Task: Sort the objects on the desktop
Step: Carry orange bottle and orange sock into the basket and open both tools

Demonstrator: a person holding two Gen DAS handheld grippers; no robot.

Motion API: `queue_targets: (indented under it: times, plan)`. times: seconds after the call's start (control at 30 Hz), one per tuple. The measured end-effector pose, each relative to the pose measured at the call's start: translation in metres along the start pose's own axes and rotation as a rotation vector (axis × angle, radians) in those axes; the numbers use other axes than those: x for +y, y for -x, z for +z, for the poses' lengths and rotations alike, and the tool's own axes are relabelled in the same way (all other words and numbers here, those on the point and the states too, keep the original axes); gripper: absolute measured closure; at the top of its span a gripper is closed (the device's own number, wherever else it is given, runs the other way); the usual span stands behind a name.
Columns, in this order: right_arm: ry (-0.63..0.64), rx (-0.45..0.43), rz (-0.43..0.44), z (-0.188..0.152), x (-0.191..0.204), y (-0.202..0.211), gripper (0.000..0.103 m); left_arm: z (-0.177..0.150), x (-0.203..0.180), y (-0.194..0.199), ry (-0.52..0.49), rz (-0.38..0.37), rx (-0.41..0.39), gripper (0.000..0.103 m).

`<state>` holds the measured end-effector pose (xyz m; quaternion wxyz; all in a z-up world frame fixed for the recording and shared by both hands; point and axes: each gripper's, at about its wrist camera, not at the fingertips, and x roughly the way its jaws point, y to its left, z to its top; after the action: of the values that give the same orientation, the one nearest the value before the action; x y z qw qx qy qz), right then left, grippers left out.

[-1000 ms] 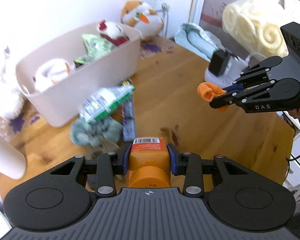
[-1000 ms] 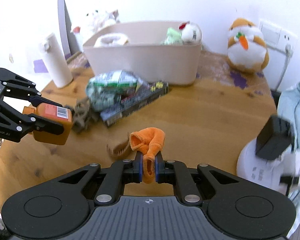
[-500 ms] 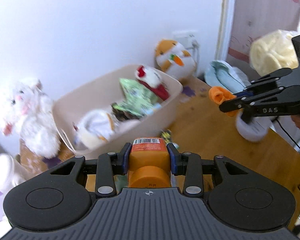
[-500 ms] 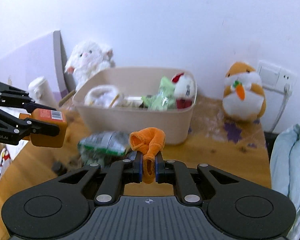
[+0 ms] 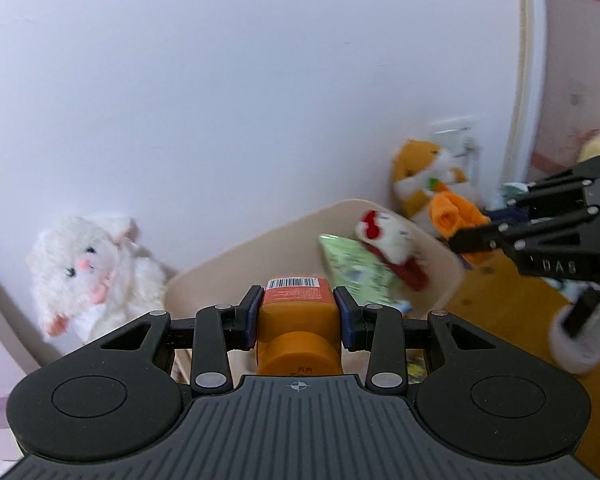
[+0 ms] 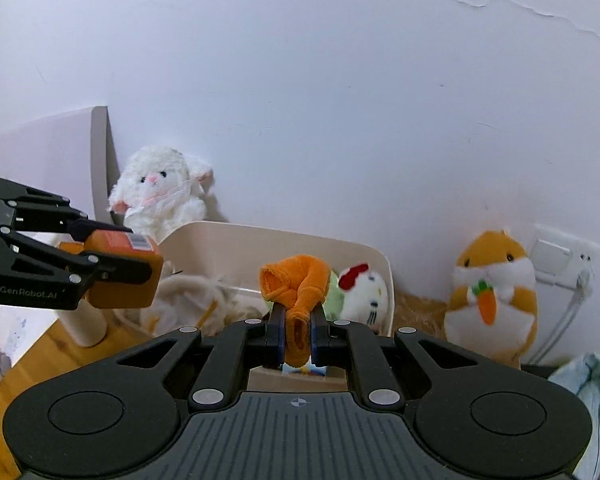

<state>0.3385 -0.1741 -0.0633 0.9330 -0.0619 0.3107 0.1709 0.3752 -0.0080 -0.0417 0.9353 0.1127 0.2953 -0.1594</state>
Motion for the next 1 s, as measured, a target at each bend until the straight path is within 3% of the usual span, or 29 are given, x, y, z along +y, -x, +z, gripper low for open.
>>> queue_targets:
  times: [0.17,0.63,0.67,0.7,0.8,0.9,1.0]
  plan:
    - [0.024,0.049,0.0,0.003,0.005,-0.036,0.093,-0.001,-0.001,-0.023,0.037,0.053,0.022,0.065]
    - [-0.005,0.154,-0.028,-0.008,0.01,-0.111,0.091,-0.017,0.002,-0.101,0.105,0.172,0.188,0.064]
    - [-0.014,0.163,-0.02,-0.008,0.009,-0.114,0.088,-0.018,0.002,-0.102,0.111,0.175,0.187,0.064]
    - [-0.02,0.17,-0.014,-0.009,0.008,-0.116,0.072,-0.018,0.003,-0.101,0.115,0.176,0.174,0.053]
    - [-0.019,0.155,-0.006,-0.01,0.009,-0.116,0.053,-0.019,0.004,-0.097,0.112,0.193,0.151,0.029]
    - [-0.01,0.135,-0.026,-0.011,0.008,-0.112,0.036,-0.019,0.009,-0.094,0.121,0.191,0.152,0.024]
    - [-0.016,0.122,-0.03,-0.01,0.005,-0.105,0.025,-0.018,0.01,-0.089,0.116,0.201,0.149,0.023]
